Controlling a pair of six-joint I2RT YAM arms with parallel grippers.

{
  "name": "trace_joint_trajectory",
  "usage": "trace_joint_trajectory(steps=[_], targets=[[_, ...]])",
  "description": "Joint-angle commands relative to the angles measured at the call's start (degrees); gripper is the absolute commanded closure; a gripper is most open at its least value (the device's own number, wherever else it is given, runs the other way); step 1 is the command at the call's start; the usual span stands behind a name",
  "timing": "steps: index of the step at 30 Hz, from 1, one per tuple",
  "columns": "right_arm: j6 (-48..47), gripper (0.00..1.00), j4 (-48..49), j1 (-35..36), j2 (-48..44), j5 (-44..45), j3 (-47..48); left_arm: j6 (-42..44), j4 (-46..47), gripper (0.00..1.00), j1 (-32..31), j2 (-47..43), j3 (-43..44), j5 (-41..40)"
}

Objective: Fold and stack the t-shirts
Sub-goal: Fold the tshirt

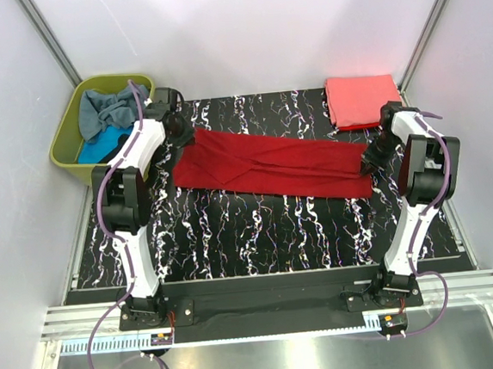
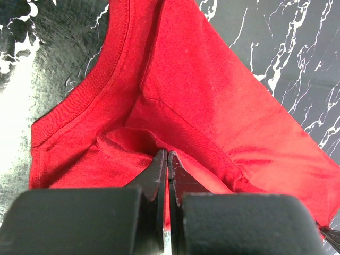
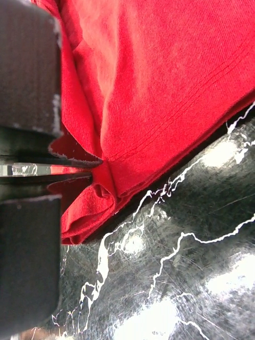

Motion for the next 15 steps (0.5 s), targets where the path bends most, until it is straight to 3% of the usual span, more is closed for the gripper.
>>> trace_joint_trajectory(steps=[1,11,13,15], targets=[[-0.84,0.92,0.03,-0.51,0.49,-0.73,2.53,-0.03,1.74,1.00,0.91,-1.05,1.61,-1.50],[-1.19,0.91,0.03,-0.51,1.37,-0.90,3.49,-0.64,1.82,1.00,1.61,0.70,2.84,-1.32],[-1.54,0.79,0.03,-0.60,2.24,-1.78,4.72,0.14,1.91,1.00,1.61,1.41,3.54,-1.15],[-2.07,0.75,0.20,-0.60,2.77,-2.57,6.04,3.21,2.26,1.00,1.35,1.93,4.33,-1.41]])
